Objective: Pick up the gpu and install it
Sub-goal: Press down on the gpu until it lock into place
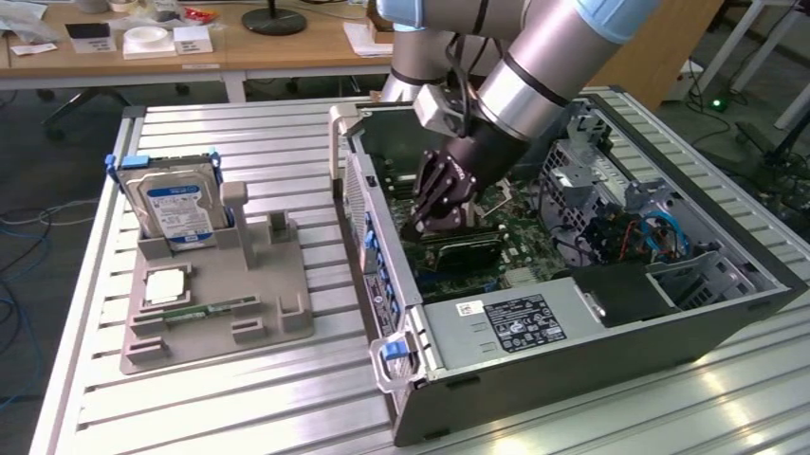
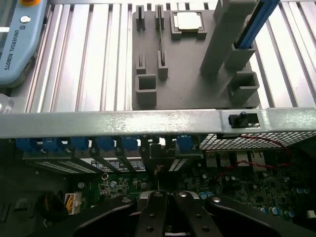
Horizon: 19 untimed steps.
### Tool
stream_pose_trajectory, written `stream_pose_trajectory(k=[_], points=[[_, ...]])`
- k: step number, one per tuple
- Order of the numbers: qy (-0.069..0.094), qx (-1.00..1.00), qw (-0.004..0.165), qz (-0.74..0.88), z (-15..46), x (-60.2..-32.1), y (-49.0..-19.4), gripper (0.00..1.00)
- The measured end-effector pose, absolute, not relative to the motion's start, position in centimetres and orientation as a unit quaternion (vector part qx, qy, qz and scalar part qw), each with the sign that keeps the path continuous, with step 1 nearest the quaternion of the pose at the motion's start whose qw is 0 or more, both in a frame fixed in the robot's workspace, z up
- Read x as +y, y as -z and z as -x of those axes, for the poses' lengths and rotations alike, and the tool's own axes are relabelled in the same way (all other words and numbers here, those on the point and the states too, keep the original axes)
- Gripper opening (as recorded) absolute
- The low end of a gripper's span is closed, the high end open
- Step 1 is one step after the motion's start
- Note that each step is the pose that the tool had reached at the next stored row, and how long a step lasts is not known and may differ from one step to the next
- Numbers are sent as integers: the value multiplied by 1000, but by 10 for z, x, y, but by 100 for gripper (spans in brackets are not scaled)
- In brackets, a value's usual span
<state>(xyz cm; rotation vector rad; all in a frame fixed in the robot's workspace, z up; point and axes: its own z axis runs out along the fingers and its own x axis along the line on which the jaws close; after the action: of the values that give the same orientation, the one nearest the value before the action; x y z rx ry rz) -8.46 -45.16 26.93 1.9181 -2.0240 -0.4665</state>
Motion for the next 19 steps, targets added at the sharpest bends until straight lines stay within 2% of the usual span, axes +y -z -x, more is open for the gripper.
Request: stream_pose_trajectory(k=[7,13,19], points=[[164,-707,158,-670,87,-444,-269,10],[182,-702,177,-665,88,-443,-269,10],[184,-702,179,-665,87,-443,-268,10]])
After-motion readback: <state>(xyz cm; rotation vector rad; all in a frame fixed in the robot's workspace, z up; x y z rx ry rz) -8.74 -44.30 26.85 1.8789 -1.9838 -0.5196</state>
